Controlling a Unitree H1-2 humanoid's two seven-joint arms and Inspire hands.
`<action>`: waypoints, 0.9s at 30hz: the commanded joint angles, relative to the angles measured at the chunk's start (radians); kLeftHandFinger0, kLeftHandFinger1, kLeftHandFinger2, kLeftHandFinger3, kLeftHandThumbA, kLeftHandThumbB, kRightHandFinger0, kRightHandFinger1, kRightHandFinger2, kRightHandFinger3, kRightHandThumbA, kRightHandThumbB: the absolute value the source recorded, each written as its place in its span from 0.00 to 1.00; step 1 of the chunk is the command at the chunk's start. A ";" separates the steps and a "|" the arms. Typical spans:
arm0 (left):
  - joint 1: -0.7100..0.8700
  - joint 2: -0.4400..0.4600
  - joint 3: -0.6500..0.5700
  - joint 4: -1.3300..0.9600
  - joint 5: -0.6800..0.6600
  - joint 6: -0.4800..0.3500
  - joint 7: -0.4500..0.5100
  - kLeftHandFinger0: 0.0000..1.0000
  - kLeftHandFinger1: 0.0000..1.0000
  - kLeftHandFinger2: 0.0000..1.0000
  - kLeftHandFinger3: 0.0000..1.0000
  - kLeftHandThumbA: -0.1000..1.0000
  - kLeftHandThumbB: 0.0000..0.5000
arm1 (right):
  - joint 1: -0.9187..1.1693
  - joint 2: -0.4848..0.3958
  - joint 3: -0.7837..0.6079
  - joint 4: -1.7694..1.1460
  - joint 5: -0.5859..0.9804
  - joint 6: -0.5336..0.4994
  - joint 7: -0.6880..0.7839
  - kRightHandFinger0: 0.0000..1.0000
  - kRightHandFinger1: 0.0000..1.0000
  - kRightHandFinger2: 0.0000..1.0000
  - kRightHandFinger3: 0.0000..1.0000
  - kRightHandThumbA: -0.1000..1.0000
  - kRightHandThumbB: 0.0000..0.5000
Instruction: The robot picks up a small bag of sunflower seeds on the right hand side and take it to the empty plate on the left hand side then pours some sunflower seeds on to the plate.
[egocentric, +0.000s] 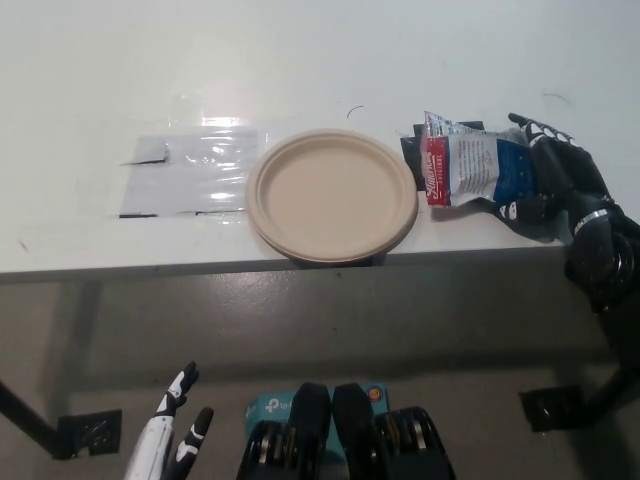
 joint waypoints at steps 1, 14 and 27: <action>0.004 0.006 -0.001 -0.020 0.010 -0.019 0.013 1.00 1.00 1.00 1.00 1.00 0.28 | -0.073 0.005 0.009 0.051 0.006 -0.048 -0.052 1.00 1.00 1.00 1.00 1.00 0.50; 0.000 0.005 0.000 -0.011 0.011 -0.027 0.018 1.00 1.00 1.00 1.00 1.00 0.28 | -0.111 0.016 0.023 0.124 0.015 -0.054 -0.049 1.00 1.00 1.00 1.00 1.00 0.53; -0.007 0.004 -0.003 -0.012 0.012 -0.027 0.015 1.00 1.00 1.00 1.00 1.00 0.27 | -0.153 0.020 0.053 0.174 0.008 -0.094 -0.050 1.00 1.00 1.00 1.00 1.00 0.60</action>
